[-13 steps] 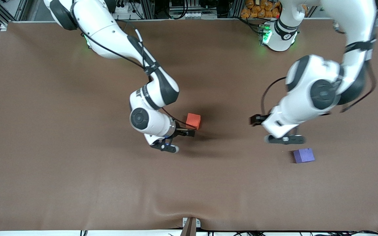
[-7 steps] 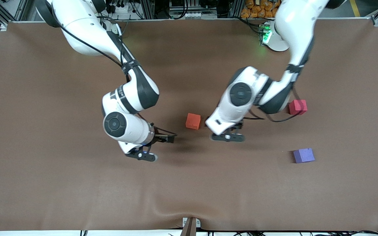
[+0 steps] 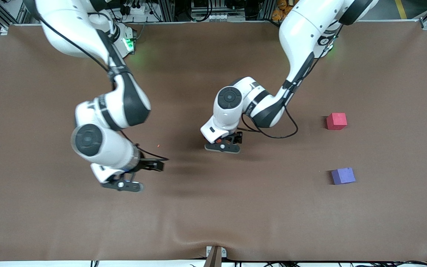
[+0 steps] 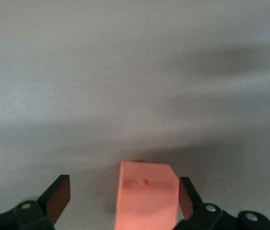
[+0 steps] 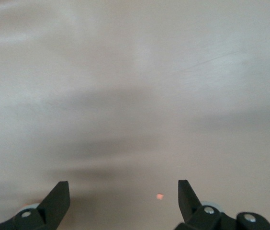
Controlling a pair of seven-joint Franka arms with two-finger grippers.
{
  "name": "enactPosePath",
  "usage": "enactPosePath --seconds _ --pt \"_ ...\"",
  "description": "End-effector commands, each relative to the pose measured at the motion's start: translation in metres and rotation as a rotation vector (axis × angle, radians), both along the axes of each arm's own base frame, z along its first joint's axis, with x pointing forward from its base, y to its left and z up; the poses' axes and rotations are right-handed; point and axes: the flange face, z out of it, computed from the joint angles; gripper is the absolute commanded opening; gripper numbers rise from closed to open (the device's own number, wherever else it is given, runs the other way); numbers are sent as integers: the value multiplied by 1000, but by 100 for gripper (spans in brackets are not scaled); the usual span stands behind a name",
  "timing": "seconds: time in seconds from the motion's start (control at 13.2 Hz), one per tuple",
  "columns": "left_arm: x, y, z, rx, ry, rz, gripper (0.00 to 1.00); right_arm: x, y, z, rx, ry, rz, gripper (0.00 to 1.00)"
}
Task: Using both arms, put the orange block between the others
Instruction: 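Set down the orange cube while the left gripper reaches toward it, then grasp the orange cube with the left gripper while the right gripper withdraws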
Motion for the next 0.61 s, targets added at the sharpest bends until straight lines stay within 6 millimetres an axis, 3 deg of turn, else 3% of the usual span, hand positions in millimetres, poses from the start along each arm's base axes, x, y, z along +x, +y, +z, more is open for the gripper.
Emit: enactPosePath --seconds 0.0,0.15,0.38,0.53 --pt "-7 -14 -20 26 -21 -24 100 -18 -66 51 -7 32 45 100" --pt "-10 -15 -33 37 -10 -30 100 -31 -111 86 -15 50 27 100" --pt "-14 -14 -51 47 11 -28 100 -45 -204 146 -110 -31 22 100" --pt "-22 -21 -57 49 21 10 100 -58 -258 165 -109 -17 17 100"
